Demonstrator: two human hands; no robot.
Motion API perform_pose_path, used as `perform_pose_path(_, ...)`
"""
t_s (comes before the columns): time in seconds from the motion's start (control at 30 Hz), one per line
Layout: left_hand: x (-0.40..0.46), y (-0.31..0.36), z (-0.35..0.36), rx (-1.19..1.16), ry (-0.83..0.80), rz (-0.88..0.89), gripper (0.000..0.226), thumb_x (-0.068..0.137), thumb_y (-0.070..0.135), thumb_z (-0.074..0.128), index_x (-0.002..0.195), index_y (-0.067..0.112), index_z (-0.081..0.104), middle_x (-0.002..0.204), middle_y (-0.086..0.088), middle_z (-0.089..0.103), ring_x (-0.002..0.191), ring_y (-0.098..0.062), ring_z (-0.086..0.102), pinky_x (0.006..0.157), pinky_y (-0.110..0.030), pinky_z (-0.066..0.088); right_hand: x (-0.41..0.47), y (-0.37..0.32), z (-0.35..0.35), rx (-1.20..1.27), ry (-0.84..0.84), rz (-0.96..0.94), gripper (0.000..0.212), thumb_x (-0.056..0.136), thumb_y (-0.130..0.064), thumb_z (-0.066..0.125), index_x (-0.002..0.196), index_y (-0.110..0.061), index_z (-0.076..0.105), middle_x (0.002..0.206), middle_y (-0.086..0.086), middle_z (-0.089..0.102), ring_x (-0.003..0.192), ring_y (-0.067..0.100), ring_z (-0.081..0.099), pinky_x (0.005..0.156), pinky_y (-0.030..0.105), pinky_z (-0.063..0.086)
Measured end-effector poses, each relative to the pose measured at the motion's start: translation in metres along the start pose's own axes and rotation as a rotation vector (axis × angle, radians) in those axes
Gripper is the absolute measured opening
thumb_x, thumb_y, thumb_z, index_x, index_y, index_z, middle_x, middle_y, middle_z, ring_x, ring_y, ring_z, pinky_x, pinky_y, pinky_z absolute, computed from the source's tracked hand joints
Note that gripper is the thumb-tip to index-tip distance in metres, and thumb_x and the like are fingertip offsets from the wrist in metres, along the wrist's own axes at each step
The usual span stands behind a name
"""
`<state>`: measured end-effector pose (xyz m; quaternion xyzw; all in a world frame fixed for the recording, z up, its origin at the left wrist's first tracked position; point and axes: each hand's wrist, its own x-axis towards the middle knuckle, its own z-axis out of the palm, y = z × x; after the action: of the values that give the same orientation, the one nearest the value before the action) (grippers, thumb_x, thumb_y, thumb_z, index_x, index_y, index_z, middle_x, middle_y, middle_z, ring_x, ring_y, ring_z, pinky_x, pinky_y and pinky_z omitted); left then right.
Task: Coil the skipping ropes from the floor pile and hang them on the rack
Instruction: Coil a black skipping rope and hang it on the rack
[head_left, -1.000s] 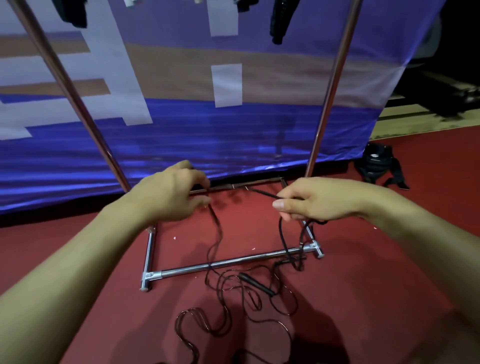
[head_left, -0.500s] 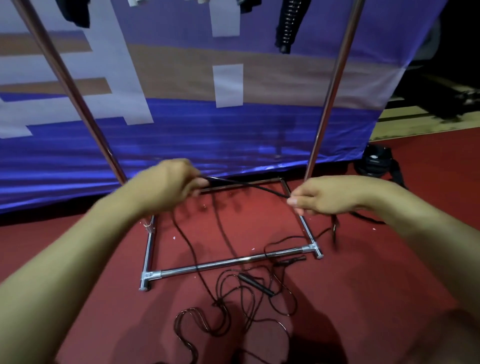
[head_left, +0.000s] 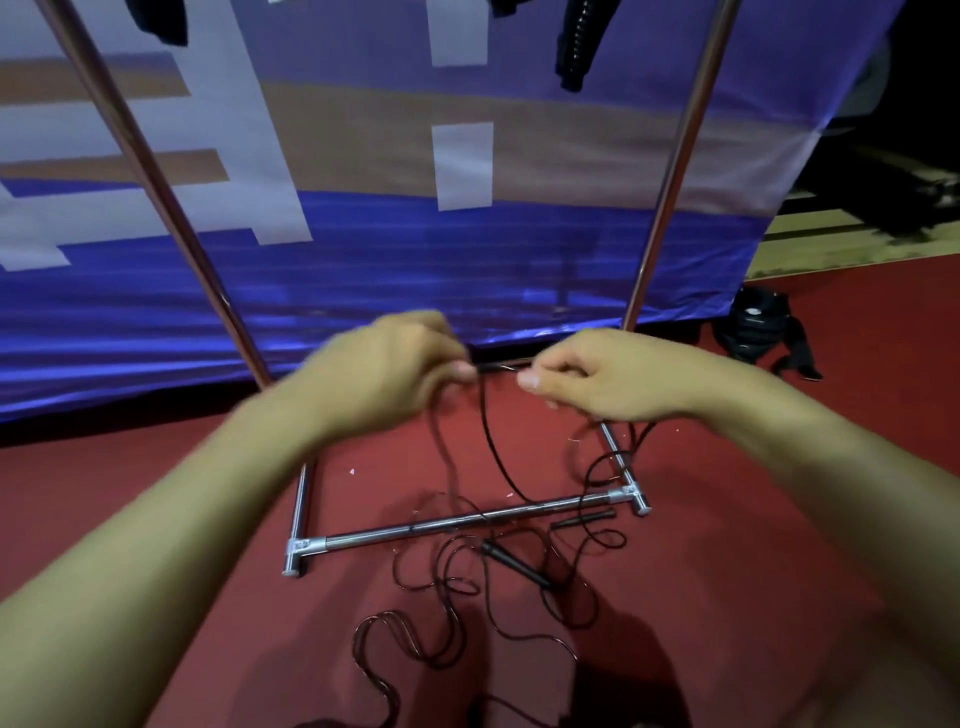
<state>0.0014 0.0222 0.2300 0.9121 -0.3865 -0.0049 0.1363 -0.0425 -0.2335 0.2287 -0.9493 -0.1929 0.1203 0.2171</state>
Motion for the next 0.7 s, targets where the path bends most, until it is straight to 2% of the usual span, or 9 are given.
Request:
perform_pose_path(0.03, -0.004, -0.017, -0.010, 0.073, 0.006, -0.054, 0.035, 0.097, 0.052, 0.045, 0.084, 0.027, 0.066, 0.101, 0.009, 0.050, 0.097, -0.023, 0.064, 0.086, -0.042, 0.052, -0.001, 0.011, -0.003, -0.088, -0.076, 0.087, 0.051, 0.102, -0.058, 0.044, 0.069, -0.020, 0.056, 0.058, -0.004, 0.051, 0.057, 0.013, 0.048, 0.061, 0.030, 0.042)
perform_pose_path(0.1, -0.014, -0.044, -0.026, 0.101, -0.013, -0.192, 0.022, 0.094, 0.043, 0.058, 0.077, 0.035, 0.068, 0.100, 0.005, 0.051, 0.099, -0.028, 0.065, 0.086, -0.040, 0.050, -0.006, 0.032, -0.007, -0.159, -0.136, 0.232, 0.051, 0.103, -0.057, 0.044, 0.071, -0.019, 0.060, 0.063, -0.005, 0.058, 0.062, 0.016, 0.057, 0.067, 0.032, 0.047)
perform_pose_path(0.17, -0.021, -0.044, -0.027, 0.046, -0.035, -0.255, 0.005, 0.091, 0.044, 0.069, 0.094, 0.041, 0.070, 0.108, 0.002, 0.055, 0.105, -0.030, 0.065, 0.091, -0.041, 0.051, -0.009, 0.040, -0.007, -0.085, -0.062, 0.207, 0.047, 0.103, -0.055, 0.045, 0.074, -0.022, 0.063, 0.065, -0.005, 0.063, 0.061, 0.010, 0.060, 0.067, 0.028, 0.048)
perform_pose_path(0.23, -0.016, -0.025, -0.013, 0.010, -0.052, -0.185, 0.049, 0.084, 0.065, 0.065, 0.122, 0.034, 0.069, 0.116, 0.006, 0.052, 0.106, -0.022, 0.061, 0.097, -0.041, 0.051, -0.008, 0.023, -0.003, -0.049, -0.037, 0.098, 0.042, 0.104, -0.050, 0.048, 0.073, -0.026, 0.062, 0.061, -0.014, 0.061, 0.056, 0.003, 0.056, 0.061, 0.018, 0.041)
perform_pose_path(0.3, -0.011, 0.006, 0.002, -0.042, -0.049, -0.115, 0.071, 0.079, 0.081, 0.053, 0.131, 0.034, 0.062, 0.117, 0.011, 0.047, 0.102, -0.013, 0.057, 0.097, -0.038, 0.050, -0.005, 0.002, 0.004, -0.050, -0.051, -0.004, 0.035, 0.104, -0.046, 0.051, 0.076, -0.029, 0.065, 0.063, -0.013, 0.061, 0.058, 0.007, 0.056, 0.060, 0.023, 0.043)
perform_pose_path(0.4, -0.003, 0.028, 0.016, -0.002, -0.075, -0.088, 0.052, 0.084, 0.074, 0.047, 0.115, 0.034, 0.061, 0.115, 0.014, 0.045, 0.096, -0.013, 0.058, 0.083, -0.037, 0.050, -0.001, -0.015, 0.006, -0.051, -0.049, -0.038, 0.030, 0.101, -0.045, 0.053, 0.079, -0.031, 0.067, 0.069, -0.001, 0.063, 0.061, 0.014, 0.058, 0.066, 0.039, 0.048)
perform_pose_path(0.53, -0.002, 0.031, 0.020, -0.224, -0.089, 0.093, 0.023, 0.099, 0.055, 0.052, 0.108, 0.039, 0.066, 0.106, 0.013, 0.051, 0.092, -0.005, 0.056, 0.087, -0.033, 0.050, -0.006, -0.015, -0.003, 0.107, -0.029, -0.016, 0.027, 0.100, -0.046, 0.054, 0.082, -0.032, 0.068, 0.078, 0.008, 0.063, 0.066, 0.024, 0.057, 0.069, 0.046, 0.050)
perform_pose_path(0.63, 0.000, 0.016, 0.018, -0.053, -0.030, 0.044, 0.040, 0.092, 0.067, 0.033, 0.093, 0.038, 0.062, 0.097, 0.016, 0.049, 0.095, -0.015, 0.061, 0.081, -0.045, 0.055, -0.008, -0.009, -0.003, 0.088, -0.064, 0.031, 0.037, 0.102, -0.048, 0.055, 0.071, -0.028, 0.060, 0.059, -0.007, 0.050, 0.054, 0.011, 0.044, 0.059, 0.028, 0.040)
perform_pose_path(0.7, -0.001, -0.009, 0.008, 0.089, -0.024, -0.063, 0.042, 0.091, 0.062, 0.034, 0.089, 0.035, 0.065, 0.097, 0.012, 0.051, 0.099, -0.025, 0.064, 0.079, -0.049, 0.056, -0.009, 0.006, -0.007, -0.027, -0.112, 0.142, 0.044, 0.104, -0.048, 0.051, 0.067, -0.023, 0.054, 0.048, -0.013, 0.048, 0.045, 0.004, 0.042, 0.054, 0.020, 0.036)
